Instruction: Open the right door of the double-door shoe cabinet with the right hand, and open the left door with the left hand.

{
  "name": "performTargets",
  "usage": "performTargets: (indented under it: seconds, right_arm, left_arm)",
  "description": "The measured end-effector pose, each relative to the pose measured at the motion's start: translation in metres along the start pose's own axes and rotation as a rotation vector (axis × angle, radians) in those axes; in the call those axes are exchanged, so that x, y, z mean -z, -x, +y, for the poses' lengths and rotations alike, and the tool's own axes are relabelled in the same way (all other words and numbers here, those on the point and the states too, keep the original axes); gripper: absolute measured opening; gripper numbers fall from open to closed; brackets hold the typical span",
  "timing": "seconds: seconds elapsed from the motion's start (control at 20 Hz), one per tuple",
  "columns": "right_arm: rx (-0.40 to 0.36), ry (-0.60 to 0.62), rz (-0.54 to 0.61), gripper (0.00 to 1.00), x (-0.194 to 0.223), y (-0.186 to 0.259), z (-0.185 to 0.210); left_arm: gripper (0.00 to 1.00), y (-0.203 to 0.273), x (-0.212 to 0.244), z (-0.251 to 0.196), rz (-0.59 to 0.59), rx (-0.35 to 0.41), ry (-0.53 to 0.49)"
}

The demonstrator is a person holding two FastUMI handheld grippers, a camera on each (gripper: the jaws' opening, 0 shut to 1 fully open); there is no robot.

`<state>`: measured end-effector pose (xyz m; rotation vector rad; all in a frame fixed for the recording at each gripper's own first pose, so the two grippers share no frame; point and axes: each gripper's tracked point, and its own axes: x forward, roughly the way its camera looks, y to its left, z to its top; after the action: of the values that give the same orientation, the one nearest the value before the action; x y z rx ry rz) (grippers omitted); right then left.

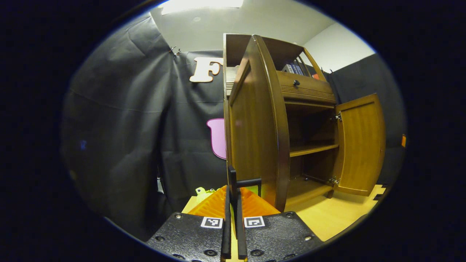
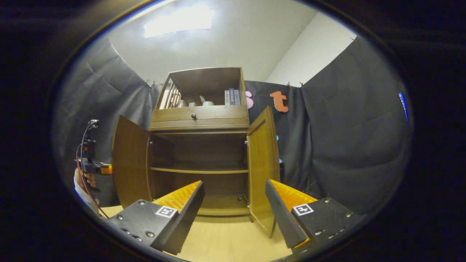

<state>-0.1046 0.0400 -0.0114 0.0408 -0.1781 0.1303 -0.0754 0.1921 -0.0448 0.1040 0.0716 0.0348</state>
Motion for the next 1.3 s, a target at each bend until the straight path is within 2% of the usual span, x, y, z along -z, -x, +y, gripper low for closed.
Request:
performTargets:
  seconds: [0.05, 0.15, 0.25, 0.3, 0.55, 0.65, 0.75, 0.8, 0.85, 0.9, 0.95, 1.0, 1.05, 1.15, 1.2, 1.25, 1.3]
  right_arm:
    - [-0.008, 0.002, 0.007, 0.96, 0.002, -0.002, 0.004]
    - [-0.018, 0.003, 0.017, 1.00, 0.006, -0.005, 0.009]
    - [-0.029, 0.001, 0.023, 0.96, 0.009, -0.009, 0.013]
    - [-0.032, 0.002, 0.028, 1.00, 0.011, -0.010, 0.015]
    - [-0.040, -0.004, 0.042, 1.00, 0.018, -0.016, 0.021]
    - [-0.045, 0.004, 0.044, 1.00, 0.018, -0.016, 0.022]
    - [-0.062, -0.002, 0.047, 1.00, 0.019, -0.017, 0.026]
    - [-0.067, -0.011, 0.048, 1.00, 0.019, -0.017, 0.026]
    - [-0.071, -0.017, 0.050, 1.00, 0.020, -0.017, 0.026]
    - [-0.073, -0.021, 0.052, 1.00, 0.021, -0.017, 0.026]
    - [-0.073, -0.023, 0.053, 0.96, 0.023, -0.018, 0.025]
    - [-0.073, -0.027, 0.053, 1.00, 0.024, -0.018, 0.024]
    - [-0.075, -0.031, 0.051, 1.00, 0.024, -0.019, 0.024]
    - [-0.098, -0.035, 0.052, 1.00, 0.028, -0.020, 0.029]
    - [-0.112, -0.034, 0.051, 0.99, 0.029, -0.021, 0.032]
    - [-0.120, -0.036, 0.050, 1.00, 0.030, -0.022, 0.033]
    - [-0.129, -0.038, 0.049, 1.00, 0.030, -0.023, 0.034]
  left_arm:
    - [0.07, 0.001, 0.001, 0.006, 0.004, 0.010, 0.007]
    - [0.07, 0.000, 0.002, 0.015, 0.012, 0.033, 0.013]
    - [0.06, -0.002, 0.005, 0.022, 0.029, 0.062, 0.011]
    - [0.05, -0.003, 0.004, 0.025, 0.033, 0.076, 0.017]
    - [0.07, -0.002, 0.004, 0.033, 0.041, 0.121, 0.051]
    - [0.07, 0.001, 0.005, 0.031, 0.043, 0.110, 0.046]
    - [0.19, 0.012, 0.003, 0.028, 0.026, 0.090, 0.022]
    - [0.14, 0.012, 0.002, 0.030, 0.020, 0.072, 0.003]
    - [0.15, 0.018, 0.002, 0.031, 0.014, 0.055, -0.011]
    - [0.21, 0.022, 0.000, 0.031, 0.011, 0.043, -0.018]
    - [0.22, 0.023, 0.000, 0.032, 0.010, 0.025, -0.017]
    - [0.27, 0.026, 0.000, 0.033, 0.015, 0.001, -0.015]
    - [0.27, 0.028, 0.002, 0.033, 0.018, -0.015, -0.016]
    - [0.34, 0.033, 0.001, 0.032, 0.020, -0.044, -0.036]
    - [0.29, 0.034, 0.000, 0.033, 0.020, -0.065, -0.047]
    - [0.31, 0.036, 0.000, 0.034, 0.020, -0.080, -0.047]
    - [0.37, 0.038, -0.001, 0.033, 0.023, -0.092, -0.030]
